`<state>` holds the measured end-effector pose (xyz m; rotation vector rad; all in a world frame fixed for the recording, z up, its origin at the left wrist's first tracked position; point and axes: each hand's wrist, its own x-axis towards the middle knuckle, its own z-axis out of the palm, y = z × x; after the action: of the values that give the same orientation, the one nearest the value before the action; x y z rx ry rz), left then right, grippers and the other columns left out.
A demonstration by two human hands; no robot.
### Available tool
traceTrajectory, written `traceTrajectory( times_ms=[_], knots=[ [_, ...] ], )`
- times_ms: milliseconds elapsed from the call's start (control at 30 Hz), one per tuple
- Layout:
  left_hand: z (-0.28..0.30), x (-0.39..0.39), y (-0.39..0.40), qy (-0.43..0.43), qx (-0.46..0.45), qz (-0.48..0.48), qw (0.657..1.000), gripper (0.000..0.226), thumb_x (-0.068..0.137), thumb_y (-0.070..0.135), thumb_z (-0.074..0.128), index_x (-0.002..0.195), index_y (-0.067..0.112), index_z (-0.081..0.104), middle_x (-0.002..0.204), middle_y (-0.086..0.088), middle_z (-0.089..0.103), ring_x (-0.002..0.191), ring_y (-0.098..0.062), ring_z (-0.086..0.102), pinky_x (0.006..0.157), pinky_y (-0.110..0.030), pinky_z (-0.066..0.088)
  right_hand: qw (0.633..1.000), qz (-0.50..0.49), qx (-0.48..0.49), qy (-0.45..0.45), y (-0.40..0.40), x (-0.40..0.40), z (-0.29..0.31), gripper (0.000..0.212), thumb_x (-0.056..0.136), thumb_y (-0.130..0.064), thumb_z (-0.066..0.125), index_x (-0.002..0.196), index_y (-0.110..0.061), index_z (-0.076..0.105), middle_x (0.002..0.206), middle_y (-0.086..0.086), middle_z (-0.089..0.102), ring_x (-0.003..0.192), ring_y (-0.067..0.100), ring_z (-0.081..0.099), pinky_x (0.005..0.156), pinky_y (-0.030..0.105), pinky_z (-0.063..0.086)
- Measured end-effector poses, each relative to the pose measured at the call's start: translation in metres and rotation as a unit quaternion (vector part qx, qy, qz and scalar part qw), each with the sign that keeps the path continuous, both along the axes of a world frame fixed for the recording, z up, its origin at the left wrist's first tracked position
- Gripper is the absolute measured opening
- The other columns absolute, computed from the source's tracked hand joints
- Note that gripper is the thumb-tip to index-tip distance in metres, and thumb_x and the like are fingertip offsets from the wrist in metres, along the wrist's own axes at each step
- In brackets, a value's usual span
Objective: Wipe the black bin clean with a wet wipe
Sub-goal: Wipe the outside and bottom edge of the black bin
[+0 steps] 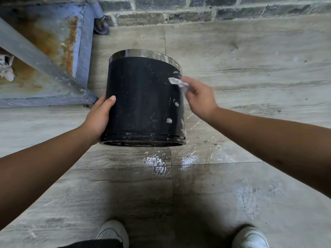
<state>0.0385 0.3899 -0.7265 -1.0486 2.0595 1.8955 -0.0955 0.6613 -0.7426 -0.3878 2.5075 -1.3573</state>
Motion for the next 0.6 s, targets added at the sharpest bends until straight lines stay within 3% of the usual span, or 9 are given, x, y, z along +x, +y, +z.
traceTrajectory(
  times_ms=[67, 133, 267, 400, 500, 600],
  knots=[
    [-0.001, 0.000, 0.003, 0.008, -0.008, 0.009, 1.000, 0.043, 0.086, 0.055, 0.053, 0.124, 0.037, 0.061, 0.116, 0.014, 0.070, 0.105, -0.007, 0.067, 0.093, -0.034, 0.050, 0.995, 0.087, 0.044, 0.024, -0.007, 0.024, -0.006, 0.054, 0.093, 0.012, 0.046, 0.140, -0.012, 0.051, 0.138, 0.017, 0.058, 0.121, 0.020, 0.058, 0.103, 0.006, 0.033],
    [-0.001, 0.002, 0.004, 0.010, -0.018, 0.013, 1.000, 0.039, 0.086, 0.054, 0.052, 0.119, 0.037, 0.063, 0.108, 0.019, 0.072, 0.098, -0.002, 0.068, 0.085, -0.028, 0.050, 0.984, 0.159, 0.032, 0.072, -0.005, 0.058, -0.005, 0.064, 0.083, 0.021, 0.044, 0.141, -0.006, 0.048, 0.149, 0.019, 0.043, 0.141, 0.024, 0.034, 0.116, 0.019, 0.016],
    [-0.004, 0.002, 0.001, 0.001, -0.019, 0.018, 1.000, 0.040, 0.087, 0.055, 0.052, 0.120, 0.037, 0.062, 0.112, 0.016, 0.071, 0.101, -0.004, 0.067, 0.087, -0.028, 0.049, 0.944, 0.297, 0.035, 0.141, 0.020, 0.099, 0.004, 0.057, 0.077, 0.022, 0.058, 0.130, 0.000, 0.059, 0.138, 0.021, 0.056, 0.135, 0.030, 0.042, 0.114, 0.042, 0.029],
    [-0.006, 0.002, -0.001, -0.013, -0.036, 0.006, 0.999, 0.048, 0.086, 0.059, 0.049, 0.127, 0.035, 0.058, 0.123, 0.012, 0.066, 0.112, -0.009, 0.062, 0.098, -0.034, 0.046, 0.917, 0.365, 0.027, 0.162, 0.035, 0.116, 0.015, 0.041, 0.075, 0.019, 0.070, 0.113, 0.004, 0.070, 0.120, 0.020, 0.068, 0.118, 0.038, 0.062, 0.104, 0.048, 0.044],
    [-0.005, 0.002, -0.004, -0.023, -0.087, -0.002, 0.996, 0.050, 0.083, 0.063, 0.042, 0.124, 0.038, 0.060, 0.121, 0.015, 0.065, 0.112, -0.008, 0.060, 0.097, -0.031, 0.044, 0.908, 0.385, -0.023, 0.163, 0.040, 0.108, 0.023, 0.037, 0.073, 0.021, 0.068, 0.105, 0.003, 0.073, 0.112, 0.017, 0.073, 0.108, 0.031, 0.068, 0.098, 0.040, 0.053],
    [-0.008, 0.004, -0.010, -0.030, -0.141, 0.015, 0.989, 0.047, 0.090, 0.056, 0.040, 0.129, 0.036, 0.057, 0.128, 0.012, 0.060, 0.114, -0.012, 0.056, 0.095, -0.029, 0.040, 0.962, 0.238, -0.056, 0.126, 0.036, 0.083, 0.024, 0.036, 0.077, 0.014, 0.060, 0.108, -0.002, 0.073, 0.109, 0.011, 0.073, 0.097, 0.014, 0.068, 0.093, 0.018, 0.050]
  ],
)
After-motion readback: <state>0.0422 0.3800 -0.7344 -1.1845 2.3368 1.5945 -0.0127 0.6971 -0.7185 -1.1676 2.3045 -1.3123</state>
